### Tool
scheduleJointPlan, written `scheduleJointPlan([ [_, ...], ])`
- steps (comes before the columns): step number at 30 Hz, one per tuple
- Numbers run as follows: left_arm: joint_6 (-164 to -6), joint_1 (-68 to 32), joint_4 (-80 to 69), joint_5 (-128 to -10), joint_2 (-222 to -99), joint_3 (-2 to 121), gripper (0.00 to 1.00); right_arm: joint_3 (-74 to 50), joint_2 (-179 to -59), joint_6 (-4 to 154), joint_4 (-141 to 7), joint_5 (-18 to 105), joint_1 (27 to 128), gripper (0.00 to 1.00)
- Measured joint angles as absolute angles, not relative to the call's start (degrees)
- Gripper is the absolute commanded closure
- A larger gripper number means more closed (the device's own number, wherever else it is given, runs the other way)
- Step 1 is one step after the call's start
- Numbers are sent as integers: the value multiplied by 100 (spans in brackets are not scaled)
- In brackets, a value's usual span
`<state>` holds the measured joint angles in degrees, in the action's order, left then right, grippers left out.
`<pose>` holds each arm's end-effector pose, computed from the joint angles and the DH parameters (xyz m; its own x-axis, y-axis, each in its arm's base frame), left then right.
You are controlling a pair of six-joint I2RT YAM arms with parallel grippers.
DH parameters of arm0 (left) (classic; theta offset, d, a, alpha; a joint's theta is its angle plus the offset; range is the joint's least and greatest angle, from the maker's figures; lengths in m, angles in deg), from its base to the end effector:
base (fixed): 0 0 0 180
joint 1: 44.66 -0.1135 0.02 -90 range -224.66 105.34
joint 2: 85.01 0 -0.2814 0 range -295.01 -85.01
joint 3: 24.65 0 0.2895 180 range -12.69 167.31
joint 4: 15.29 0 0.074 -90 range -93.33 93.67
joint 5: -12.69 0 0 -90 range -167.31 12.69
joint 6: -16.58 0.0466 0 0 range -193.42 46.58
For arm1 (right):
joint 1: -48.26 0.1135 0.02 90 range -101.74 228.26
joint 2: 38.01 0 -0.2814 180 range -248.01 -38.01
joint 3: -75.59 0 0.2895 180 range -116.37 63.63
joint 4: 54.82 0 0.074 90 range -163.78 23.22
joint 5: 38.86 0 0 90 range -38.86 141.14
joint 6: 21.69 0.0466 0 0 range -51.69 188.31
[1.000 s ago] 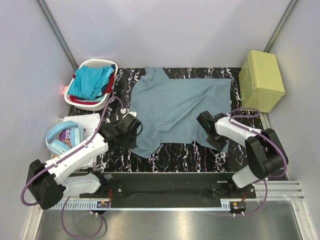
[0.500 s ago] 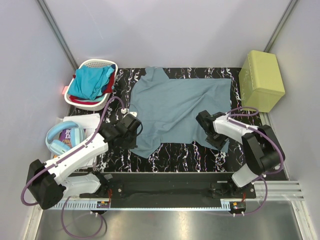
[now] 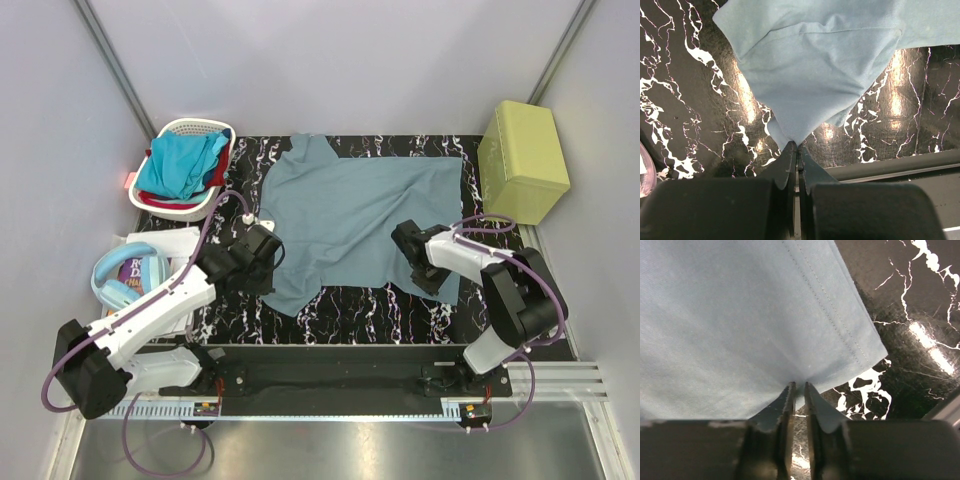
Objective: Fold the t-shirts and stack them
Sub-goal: Flatten out the tshirt, then grap the side of the flattened tshirt closest away from the robot with both arms
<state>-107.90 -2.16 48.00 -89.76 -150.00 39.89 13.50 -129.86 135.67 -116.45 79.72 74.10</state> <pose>0.1862 -0.1570 0.2591 -0.8787 0.0554 -0.4742 0.1115 0.9896 -0.0911 0.2596 0.1009 0.1362 -0.7092 0.5570 -0.4321 0.6791 0.7044 -0.2065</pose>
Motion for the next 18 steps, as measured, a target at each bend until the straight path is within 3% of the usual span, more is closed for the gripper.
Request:
scheduleJointPlan([
  [3,-10788,-222,4800,-8976,-15002,4000,100,1425,-12912,13569,-11569,7954,7408,85],
  [7,-10788,-227,4800,-8974,-15000,4011,100,1604,-12722,13575,-11569,7950,7406,61],
  [10,-10790,-227,4800,-8974,-15002,4011,99,1731,-12523,13595,-11669,7911,7397,53],
  [15,-10792,-227,4800,-8969,-15007,4011,99,1770,-12300,13591,-11849,7891,7397,52],
  [18,-10794,-227,4800,-8952,-15020,4011,99,1772,-12293,13602,-11936,7863,7397,56],
])
